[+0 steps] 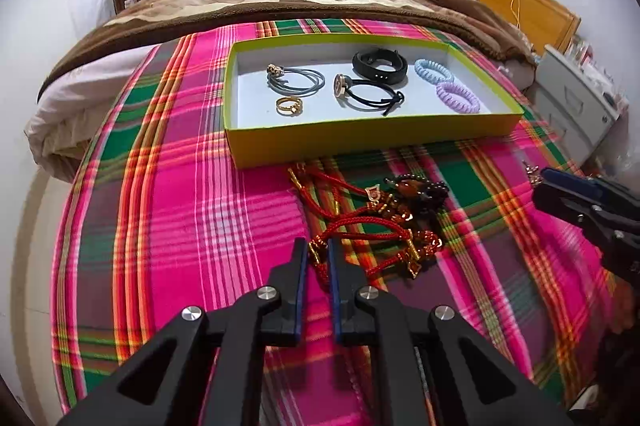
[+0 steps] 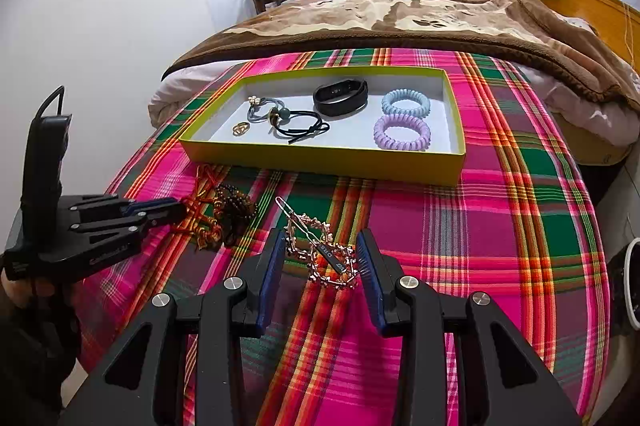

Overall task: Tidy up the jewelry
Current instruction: 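Grasp the red cord tassel with the left gripper while the right gripper holds the clip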

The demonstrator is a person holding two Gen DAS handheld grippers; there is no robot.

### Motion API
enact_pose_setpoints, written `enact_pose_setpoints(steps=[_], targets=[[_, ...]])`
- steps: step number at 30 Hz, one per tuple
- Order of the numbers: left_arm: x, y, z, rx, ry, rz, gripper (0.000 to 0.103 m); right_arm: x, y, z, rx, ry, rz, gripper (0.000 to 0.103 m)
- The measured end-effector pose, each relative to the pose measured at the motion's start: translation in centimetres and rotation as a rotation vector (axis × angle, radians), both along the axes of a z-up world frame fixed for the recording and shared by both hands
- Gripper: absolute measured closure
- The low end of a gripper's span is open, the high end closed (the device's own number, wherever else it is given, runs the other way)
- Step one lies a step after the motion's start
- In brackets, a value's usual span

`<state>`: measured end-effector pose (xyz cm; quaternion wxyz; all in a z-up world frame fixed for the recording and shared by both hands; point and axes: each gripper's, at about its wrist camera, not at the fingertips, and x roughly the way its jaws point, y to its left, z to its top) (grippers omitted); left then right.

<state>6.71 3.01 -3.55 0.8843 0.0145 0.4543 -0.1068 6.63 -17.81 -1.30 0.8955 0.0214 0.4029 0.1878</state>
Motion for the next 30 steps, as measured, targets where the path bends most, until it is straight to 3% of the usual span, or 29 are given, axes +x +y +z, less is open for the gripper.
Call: enact_pose_setpoints(steps=[24, 30], targets=[[-2.0, 0.2, 5.9, -0.098, -0.153, -0.024, 0.093, -1.0, -0.3, 2.3, 0.014, -0.057, -0.006, 0.065], [-1.8, 0.7, 5.1, -0.102, -0.131, -0.02, 0.092, -1.1, -0.3, 2.4, 0.017, -0.056, -0.004, 0.065]])
